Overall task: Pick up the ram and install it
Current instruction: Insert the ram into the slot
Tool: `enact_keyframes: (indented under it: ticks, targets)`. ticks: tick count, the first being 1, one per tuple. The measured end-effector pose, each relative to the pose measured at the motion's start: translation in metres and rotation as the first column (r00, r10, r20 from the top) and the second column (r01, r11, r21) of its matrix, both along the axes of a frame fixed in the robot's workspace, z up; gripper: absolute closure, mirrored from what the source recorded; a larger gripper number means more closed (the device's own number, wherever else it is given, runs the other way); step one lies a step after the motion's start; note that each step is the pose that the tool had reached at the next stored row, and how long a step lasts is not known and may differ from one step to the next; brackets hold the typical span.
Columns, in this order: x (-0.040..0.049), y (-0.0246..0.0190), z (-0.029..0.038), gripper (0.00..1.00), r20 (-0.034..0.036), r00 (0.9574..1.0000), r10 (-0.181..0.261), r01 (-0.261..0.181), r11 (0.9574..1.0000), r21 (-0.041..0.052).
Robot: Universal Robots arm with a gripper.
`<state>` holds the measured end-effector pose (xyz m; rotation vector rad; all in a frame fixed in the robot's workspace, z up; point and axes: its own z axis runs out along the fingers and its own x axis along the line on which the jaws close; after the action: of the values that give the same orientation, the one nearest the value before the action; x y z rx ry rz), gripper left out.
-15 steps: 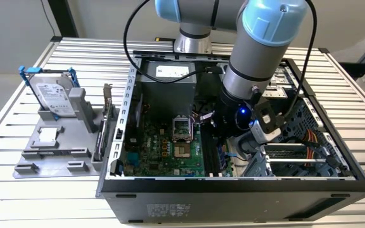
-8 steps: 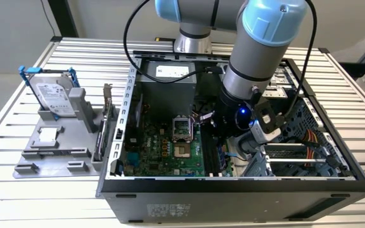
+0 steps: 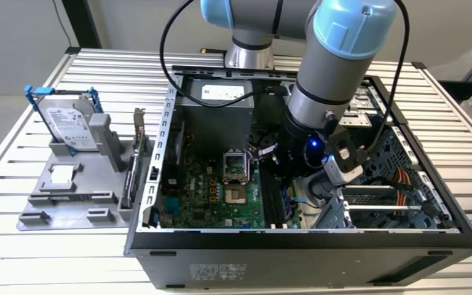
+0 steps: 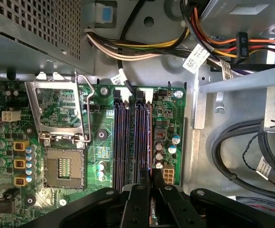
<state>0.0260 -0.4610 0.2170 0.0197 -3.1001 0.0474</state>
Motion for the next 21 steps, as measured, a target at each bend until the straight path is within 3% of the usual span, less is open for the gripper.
enact_keyframes:
  ticks: [8, 21]
  targets:
    - [-0.001, 0.0011, -0.0001, 1.0, 0.001, 1.0, -0.009, 0.009, 1.0, -0.0011]
    - [-0.0057, 0.0011, -0.0021, 1.0, 0.0092, 0.9998, -0.016, 0.016, 0.9999, -0.0011]
